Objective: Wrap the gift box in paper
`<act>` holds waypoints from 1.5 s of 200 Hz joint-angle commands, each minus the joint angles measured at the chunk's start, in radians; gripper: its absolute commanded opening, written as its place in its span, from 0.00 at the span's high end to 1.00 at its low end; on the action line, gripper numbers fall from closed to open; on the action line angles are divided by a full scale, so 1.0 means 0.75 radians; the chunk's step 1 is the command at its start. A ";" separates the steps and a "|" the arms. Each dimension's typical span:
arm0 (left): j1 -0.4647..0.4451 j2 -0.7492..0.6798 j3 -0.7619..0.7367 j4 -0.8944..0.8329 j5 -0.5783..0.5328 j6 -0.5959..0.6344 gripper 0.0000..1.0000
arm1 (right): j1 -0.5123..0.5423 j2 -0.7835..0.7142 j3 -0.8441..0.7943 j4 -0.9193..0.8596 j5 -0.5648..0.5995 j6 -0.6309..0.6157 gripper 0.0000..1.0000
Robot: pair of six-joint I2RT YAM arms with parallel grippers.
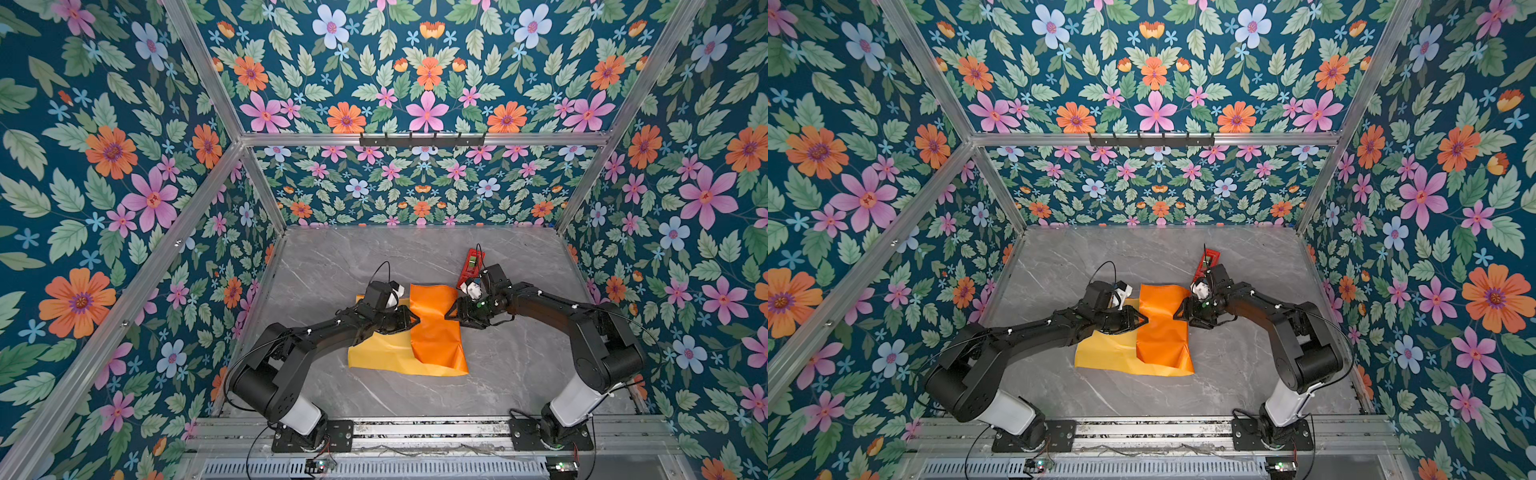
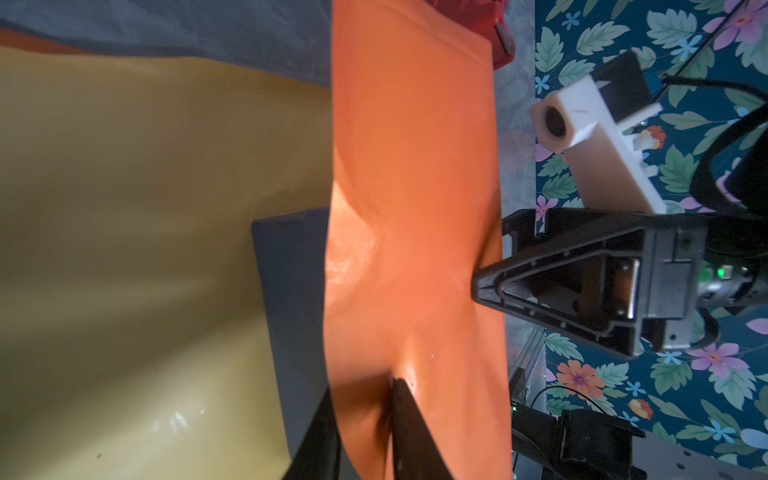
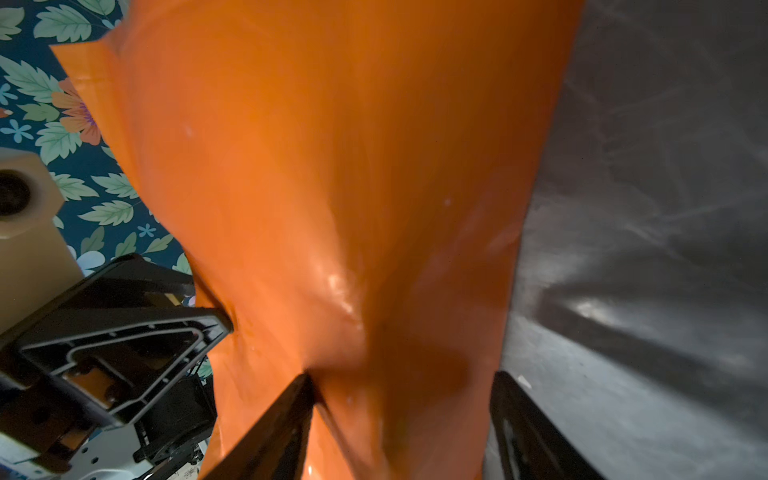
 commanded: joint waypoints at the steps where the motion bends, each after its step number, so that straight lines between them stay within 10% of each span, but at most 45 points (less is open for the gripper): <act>1: 0.008 -0.025 0.020 -0.164 -0.109 0.032 0.65 | 0.007 0.023 -0.027 -0.125 0.182 -0.036 0.32; 86: 0.383 -0.560 -0.210 -0.555 -0.501 0.137 0.18 | 0.008 0.045 -0.046 -0.097 0.217 -0.024 0.32; 131: 0.557 -0.580 -0.380 -0.568 -0.312 0.090 0.15 | 0.007 0.048 -0.031 -0.097 0.209 -0.032 0.32; 170: 0.557 -0.523 -0.469 -0.299 0.096 0.034 0.24 | 0.007 0.051 -0.027 -0.090 0.205 -0.035 0.32; 300: 0.648 -0.114 -0.270 0.062 0.229 0.166 0.68 | 0.007 0.061 -0.011 -0.097 0.195 -0.045 0.32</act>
